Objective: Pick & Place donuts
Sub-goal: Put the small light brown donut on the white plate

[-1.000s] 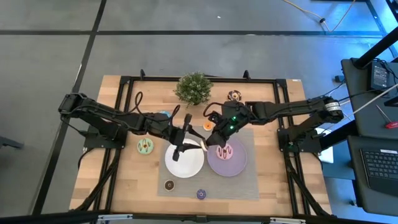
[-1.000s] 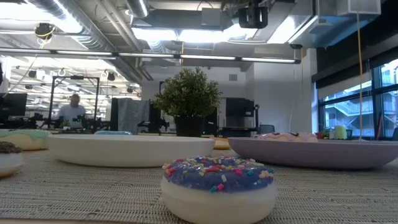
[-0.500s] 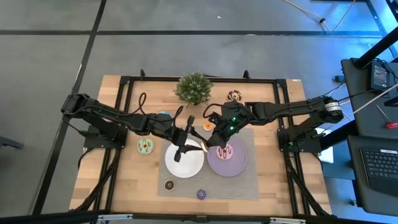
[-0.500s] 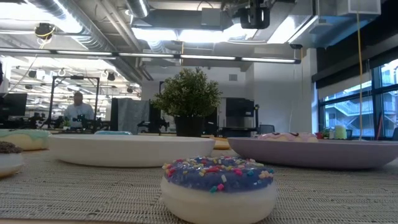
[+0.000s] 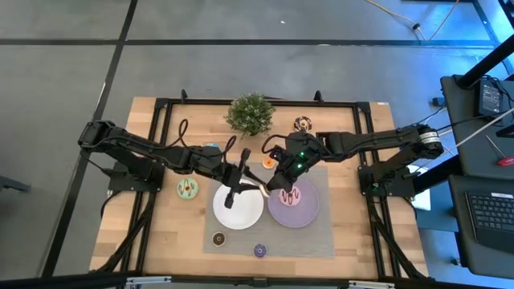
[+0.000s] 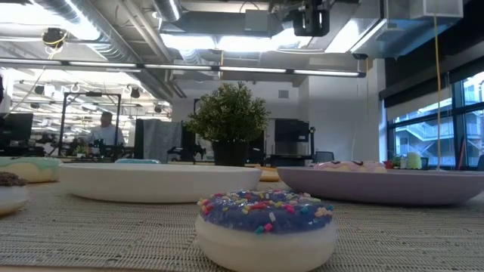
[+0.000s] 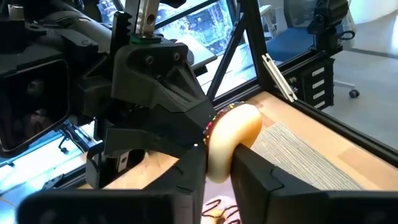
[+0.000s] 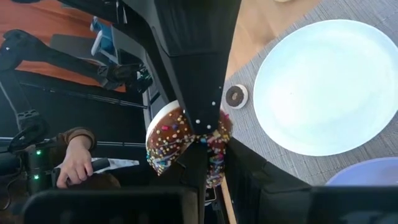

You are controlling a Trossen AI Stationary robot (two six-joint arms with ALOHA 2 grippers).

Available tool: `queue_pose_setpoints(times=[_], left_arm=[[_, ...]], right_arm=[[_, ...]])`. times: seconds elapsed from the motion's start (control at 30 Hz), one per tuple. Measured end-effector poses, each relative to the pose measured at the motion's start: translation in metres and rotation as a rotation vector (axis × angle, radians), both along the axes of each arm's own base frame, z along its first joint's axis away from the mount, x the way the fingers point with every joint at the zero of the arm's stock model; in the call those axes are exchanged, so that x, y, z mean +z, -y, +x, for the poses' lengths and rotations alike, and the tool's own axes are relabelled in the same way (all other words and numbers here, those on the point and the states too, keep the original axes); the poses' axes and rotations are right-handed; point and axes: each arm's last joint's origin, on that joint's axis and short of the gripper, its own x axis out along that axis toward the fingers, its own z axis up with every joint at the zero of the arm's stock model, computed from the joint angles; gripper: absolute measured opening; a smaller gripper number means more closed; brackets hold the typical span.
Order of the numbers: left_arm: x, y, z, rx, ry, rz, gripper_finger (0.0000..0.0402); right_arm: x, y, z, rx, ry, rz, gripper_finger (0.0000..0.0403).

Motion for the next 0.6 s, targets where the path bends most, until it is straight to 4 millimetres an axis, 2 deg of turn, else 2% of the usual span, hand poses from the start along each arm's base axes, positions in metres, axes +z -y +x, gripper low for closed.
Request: queue_pose_setpoints(times=[0.17, 0.3, 0.47, 0.6], left_arm=[[0.003, -0.001, -0.003, 0.0, -0.005, 0.0, 0.0029], [0.005, -0.001, -0.01, -0.005, -0.045, -0.02, 0.0023], [0.006, -0.003, -0.02, 0.041, -0.13, -0.087, 0.0024], [0.006, -0.004, -0.032, 0.12, -0.201, -0.047, 0.0021]], right_arm=[[0.001, 0.0, 0.0, 0.021, 0.028, -0.035, 0.006], [0.0, 0.003, 0.0, 0.02, 0.039, -0.088, 0.0097], [-0.006, 0.02, -0.002, -0.059, -0.001, -0.211, 0.0148], [-0.012, 0.036, -0.006, -0.141, -0.074, -0.323, 0.0169]])
